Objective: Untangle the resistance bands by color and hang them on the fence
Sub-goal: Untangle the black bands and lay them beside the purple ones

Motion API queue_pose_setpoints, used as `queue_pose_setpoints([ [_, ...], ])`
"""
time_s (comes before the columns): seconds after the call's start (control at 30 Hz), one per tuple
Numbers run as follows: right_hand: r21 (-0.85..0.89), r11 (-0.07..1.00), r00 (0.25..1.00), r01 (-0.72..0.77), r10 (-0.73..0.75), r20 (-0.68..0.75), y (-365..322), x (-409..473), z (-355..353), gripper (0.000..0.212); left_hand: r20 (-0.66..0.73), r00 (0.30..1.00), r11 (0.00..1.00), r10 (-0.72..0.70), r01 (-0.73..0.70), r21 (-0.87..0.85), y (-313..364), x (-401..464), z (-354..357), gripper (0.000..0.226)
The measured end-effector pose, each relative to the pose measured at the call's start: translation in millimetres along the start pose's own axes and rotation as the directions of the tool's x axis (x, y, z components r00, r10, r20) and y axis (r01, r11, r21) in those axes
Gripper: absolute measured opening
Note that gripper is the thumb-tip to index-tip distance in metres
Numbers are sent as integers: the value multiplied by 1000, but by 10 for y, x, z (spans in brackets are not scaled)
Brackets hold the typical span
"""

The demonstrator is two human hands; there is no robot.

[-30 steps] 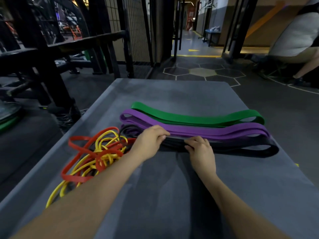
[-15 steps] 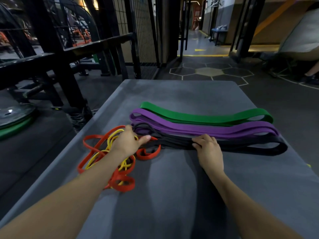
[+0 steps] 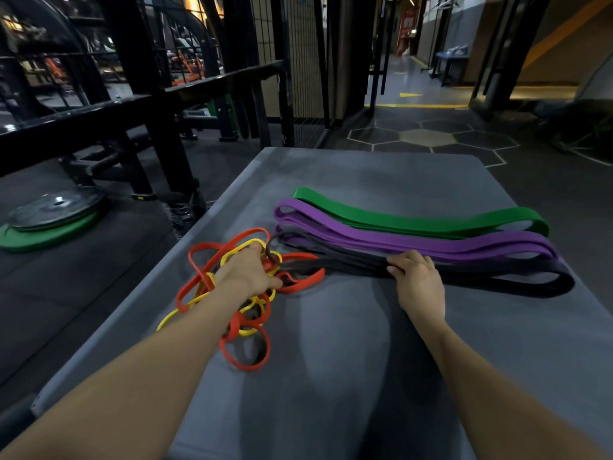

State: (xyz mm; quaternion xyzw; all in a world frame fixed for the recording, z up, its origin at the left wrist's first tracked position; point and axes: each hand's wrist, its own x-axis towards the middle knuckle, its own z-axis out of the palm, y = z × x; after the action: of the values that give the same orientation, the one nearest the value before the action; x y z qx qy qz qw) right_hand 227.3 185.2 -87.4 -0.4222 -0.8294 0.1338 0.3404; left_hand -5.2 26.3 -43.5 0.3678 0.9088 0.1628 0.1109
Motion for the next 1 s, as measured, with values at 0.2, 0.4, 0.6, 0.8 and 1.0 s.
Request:
queue_pose_setpoints([
  [0.2,-6,1000,1000,3,-3,0,2,3,-4,22,-256,966,981,38,13,194,-141,-44,-37,36],
  [0.4,-10,1000,1000,-15,15,13,-9,3,-14,23,-212,977,966,0,55,251,-467,-41,-285,36],
  [0.6,-2,1000,1000,-1,1,2,-17,0,-15,22,-3,991,987,134,-133,94,93,-175,-371,78],
  [0.8,-5,999,999,32,-32,-20,27,-1,8,18,-274,926,954,259,-289,-76,494,132,-360,29],
  [1.0,-6,1000,1000,18,-18,-22,40,20,18,18,-222,955,967,198,-227,-113,629,420,-109,28],
])
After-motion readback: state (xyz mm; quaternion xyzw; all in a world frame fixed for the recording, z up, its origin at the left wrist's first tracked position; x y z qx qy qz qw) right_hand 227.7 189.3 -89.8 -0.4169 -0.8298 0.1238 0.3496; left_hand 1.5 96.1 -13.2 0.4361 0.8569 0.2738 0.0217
